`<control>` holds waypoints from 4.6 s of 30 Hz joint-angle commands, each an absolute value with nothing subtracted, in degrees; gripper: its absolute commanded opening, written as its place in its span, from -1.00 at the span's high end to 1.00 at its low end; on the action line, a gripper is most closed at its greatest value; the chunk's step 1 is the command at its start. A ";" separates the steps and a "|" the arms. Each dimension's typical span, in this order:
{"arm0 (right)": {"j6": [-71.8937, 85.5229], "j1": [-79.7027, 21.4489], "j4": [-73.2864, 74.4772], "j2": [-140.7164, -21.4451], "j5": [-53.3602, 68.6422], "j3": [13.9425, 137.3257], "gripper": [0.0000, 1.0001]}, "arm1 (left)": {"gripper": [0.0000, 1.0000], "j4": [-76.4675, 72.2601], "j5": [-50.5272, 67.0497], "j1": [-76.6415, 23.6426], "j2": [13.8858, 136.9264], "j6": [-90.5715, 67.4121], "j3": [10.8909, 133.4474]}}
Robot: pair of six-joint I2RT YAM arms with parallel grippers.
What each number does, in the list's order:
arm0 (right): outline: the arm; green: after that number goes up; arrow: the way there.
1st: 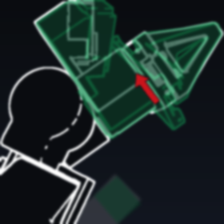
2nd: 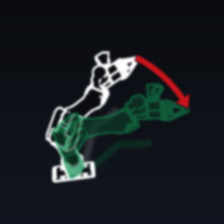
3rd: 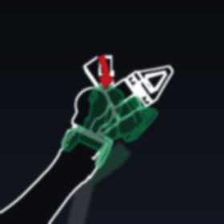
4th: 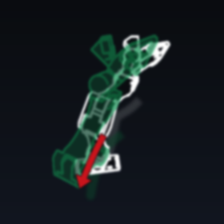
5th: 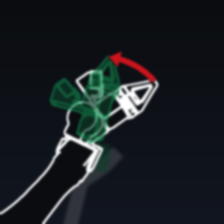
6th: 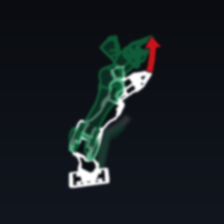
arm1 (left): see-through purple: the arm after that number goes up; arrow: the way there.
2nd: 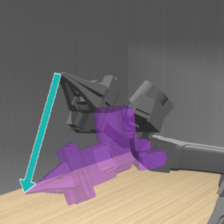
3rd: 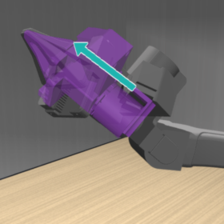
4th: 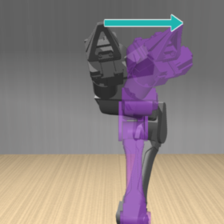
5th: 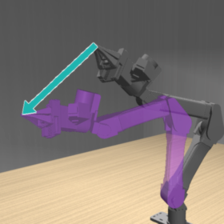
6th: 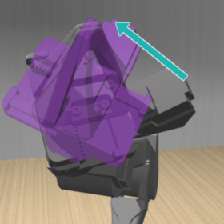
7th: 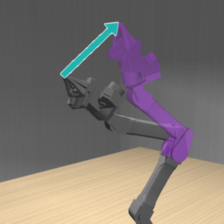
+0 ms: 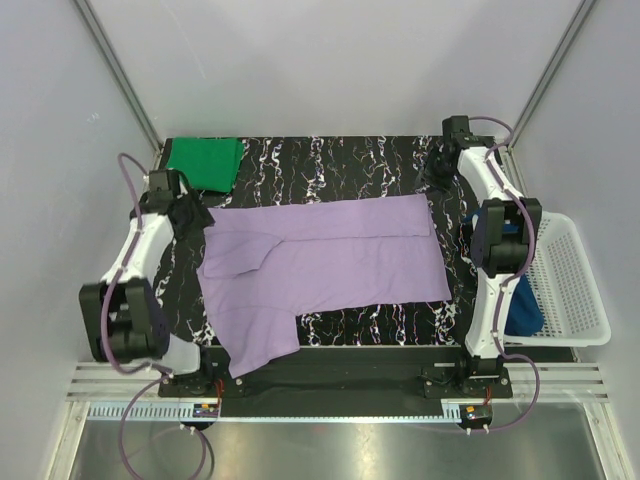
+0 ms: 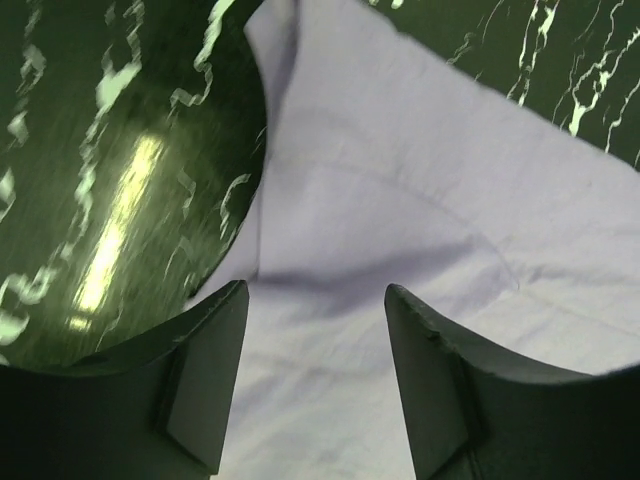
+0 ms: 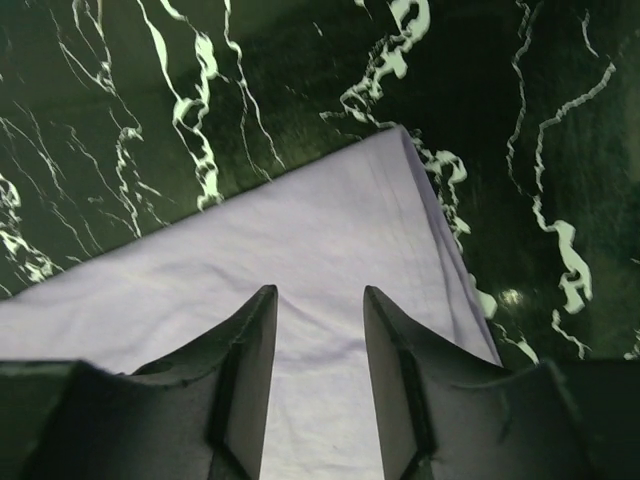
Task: Fold and stack the t-shirts
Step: Fold the tshirt
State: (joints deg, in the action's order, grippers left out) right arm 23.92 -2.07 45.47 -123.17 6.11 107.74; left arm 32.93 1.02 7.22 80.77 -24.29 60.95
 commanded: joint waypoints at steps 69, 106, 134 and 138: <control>21.36 1.85 44.74 -138.08 13.10 119.09 0.35 | 0.47 26.72 10.46 12.74 117.16 -31.55 86.66; 21.71 1.67 43.33 -136.41 10.55 120.23 0.57 | 0.98 28.04 10.72 12.66 118.74 -30.50 88.15; 26.46 1.93 36.20 -135.26 8.17 119.97 1.00 | 1.00 29.00 9.75 12.83 119.09 -31.11 87.54; 24.96 1.85 41.48 -135.62 7.56 120.95 0.56 | 1.00 28.74 10.19 12.83 119.09 -31.29 87.36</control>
